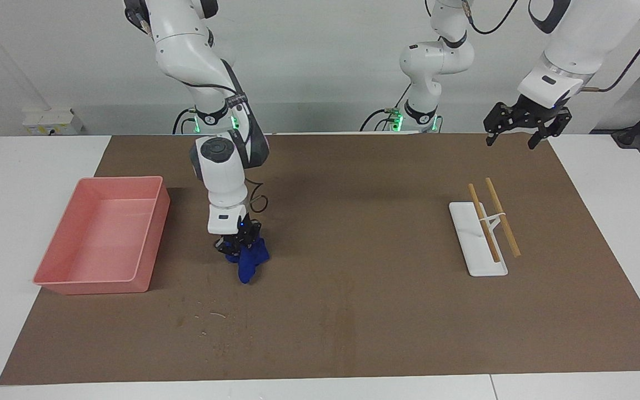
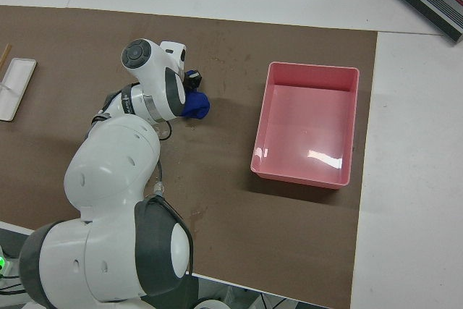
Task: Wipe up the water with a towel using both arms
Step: 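Carry the cloth with the right gripper toward the pink bin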
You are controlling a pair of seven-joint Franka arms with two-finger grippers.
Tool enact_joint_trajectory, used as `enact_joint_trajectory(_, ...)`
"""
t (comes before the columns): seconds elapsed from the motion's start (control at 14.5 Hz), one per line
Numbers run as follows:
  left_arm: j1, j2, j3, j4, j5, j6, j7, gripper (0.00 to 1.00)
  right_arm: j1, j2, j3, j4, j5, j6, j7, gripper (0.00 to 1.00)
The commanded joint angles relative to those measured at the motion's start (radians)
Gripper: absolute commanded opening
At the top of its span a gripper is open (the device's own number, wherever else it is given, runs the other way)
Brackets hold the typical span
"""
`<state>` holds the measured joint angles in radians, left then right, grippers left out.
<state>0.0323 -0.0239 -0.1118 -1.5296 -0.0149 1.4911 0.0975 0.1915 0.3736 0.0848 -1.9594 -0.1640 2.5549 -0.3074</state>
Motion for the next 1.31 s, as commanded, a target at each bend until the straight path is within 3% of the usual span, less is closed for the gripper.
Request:
enact_joint_trajectory(0.0, -0.002, 0.000, -0.005, -0.003, -0.004, -0.022, 0.011, 1.00, -0.023, 0.099, 0.009, 0.100, -0.029, 0.022, -0.018, 0.00)
enact_joint_trajectory(0.21, 0.003, -0.021, -0.005, -0.043, -0.004, -0.032, 0.010, 1.00, -0.023, 0.134, 0.009, 0.132, -0.026, 0.042, -0.012, 0.00)
enact_joint_trajectory(0.9, 0.006, -0.021, -0.003, -0.043, -0.004, -0.028, 0.010, 1.00, -0.026, 0.199, 0.010, 0.258, -0.080, 0.041, -0.006, 0.00)
enact_joint_trajectory(1.11, 0.006, -0.021, -0.005, -0.043, -0.004, -0.028, 0.010, 1.00, -0.053, 0.182, 0.012, 0.289, -0.081, -0.019, -0.013, 0.00)
enact_joint_trajectory(1.24, 0.006, -0.021, -0.005, -0.043, -0.004, -0.028, 0.010, 1.00, -0.053, 0.125, 0.013, 0.297, -0.069, -0.114, -0.018, 0.00)
